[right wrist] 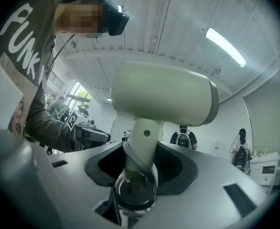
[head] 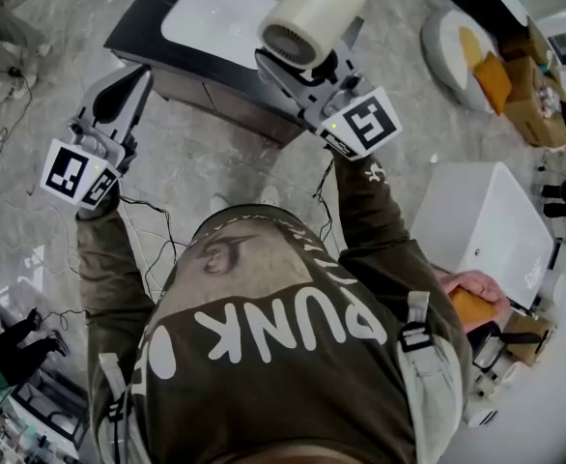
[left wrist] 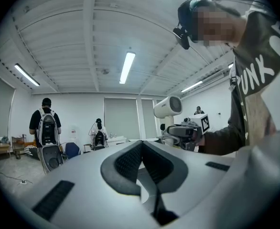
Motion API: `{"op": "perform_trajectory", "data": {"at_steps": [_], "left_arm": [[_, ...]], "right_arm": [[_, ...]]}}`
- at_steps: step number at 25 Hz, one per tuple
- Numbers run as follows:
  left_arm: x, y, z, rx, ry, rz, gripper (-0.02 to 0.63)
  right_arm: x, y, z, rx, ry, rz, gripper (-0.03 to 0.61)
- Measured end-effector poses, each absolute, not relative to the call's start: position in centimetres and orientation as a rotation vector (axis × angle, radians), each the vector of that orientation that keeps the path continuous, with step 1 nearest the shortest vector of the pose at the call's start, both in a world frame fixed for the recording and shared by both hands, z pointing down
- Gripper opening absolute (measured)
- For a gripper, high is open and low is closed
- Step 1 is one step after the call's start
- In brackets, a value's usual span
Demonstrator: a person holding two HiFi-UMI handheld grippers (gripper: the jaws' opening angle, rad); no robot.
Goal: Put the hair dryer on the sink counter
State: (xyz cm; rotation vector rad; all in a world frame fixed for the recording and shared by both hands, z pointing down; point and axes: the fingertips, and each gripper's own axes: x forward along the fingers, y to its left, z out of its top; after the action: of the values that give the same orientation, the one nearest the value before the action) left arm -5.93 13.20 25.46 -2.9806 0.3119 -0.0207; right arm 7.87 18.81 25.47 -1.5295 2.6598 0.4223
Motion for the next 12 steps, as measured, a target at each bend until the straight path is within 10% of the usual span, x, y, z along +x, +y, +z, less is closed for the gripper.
{"op": "perform_trajectory", "data": {"at_steps": [12], "left_arm": [[-4.9, 14.3, 25.5, -2.957, 0.406, -0.064, 0.002]], "right_arm": [[8.8, 19.6, 25.5, -1.416, 2.683, 0.417, 0.189]]}}
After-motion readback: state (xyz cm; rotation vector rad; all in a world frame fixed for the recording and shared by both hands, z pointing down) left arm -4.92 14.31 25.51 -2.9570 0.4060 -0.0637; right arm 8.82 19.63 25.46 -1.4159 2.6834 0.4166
